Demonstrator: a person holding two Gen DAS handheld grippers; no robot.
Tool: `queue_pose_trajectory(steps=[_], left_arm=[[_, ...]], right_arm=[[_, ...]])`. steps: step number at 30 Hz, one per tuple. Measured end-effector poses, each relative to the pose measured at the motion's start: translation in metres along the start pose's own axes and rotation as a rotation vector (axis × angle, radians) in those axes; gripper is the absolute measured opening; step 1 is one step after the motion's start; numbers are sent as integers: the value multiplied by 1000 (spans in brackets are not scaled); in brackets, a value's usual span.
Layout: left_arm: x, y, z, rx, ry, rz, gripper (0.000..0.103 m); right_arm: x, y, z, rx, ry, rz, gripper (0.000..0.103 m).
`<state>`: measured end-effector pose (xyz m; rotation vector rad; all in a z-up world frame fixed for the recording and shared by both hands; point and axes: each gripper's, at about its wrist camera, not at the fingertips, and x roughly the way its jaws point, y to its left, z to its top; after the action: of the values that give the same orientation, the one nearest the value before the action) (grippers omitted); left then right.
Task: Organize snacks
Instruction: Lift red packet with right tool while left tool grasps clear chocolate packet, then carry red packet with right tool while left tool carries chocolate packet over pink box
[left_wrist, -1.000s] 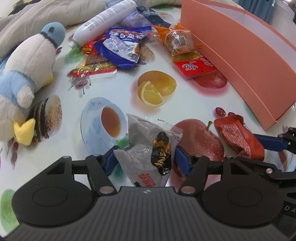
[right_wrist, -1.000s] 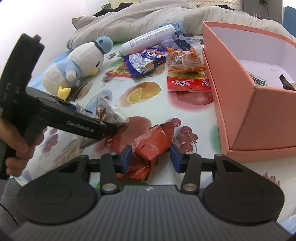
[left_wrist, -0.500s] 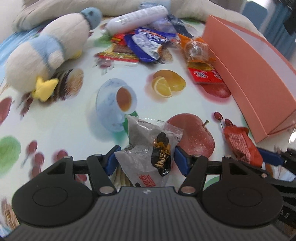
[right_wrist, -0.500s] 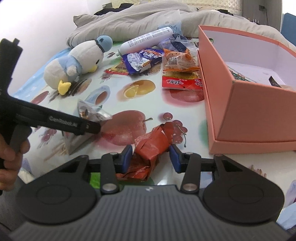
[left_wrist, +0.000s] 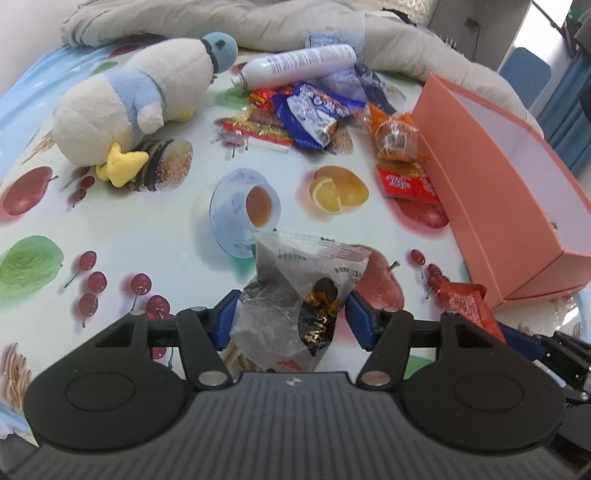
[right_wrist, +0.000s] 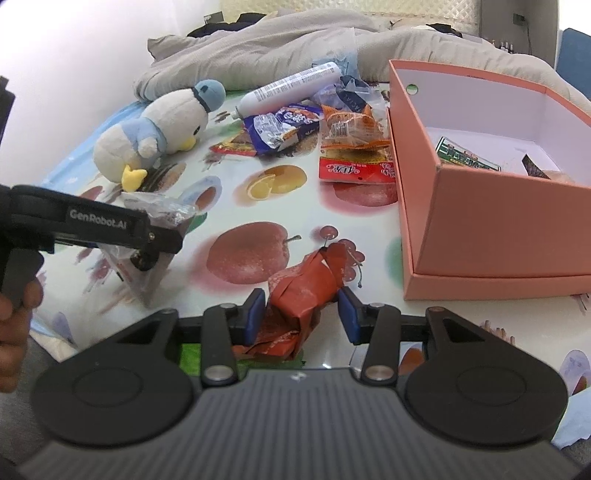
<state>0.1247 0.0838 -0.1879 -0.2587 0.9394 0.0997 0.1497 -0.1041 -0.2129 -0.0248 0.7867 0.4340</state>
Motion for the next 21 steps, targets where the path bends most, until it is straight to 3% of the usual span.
queue_pose_trajectory(steps=[21], left_arm=[[-71,-23,35,-14,-133,-47,65]], right_arm=[[-62,-5,39,8,-137,26,46]])
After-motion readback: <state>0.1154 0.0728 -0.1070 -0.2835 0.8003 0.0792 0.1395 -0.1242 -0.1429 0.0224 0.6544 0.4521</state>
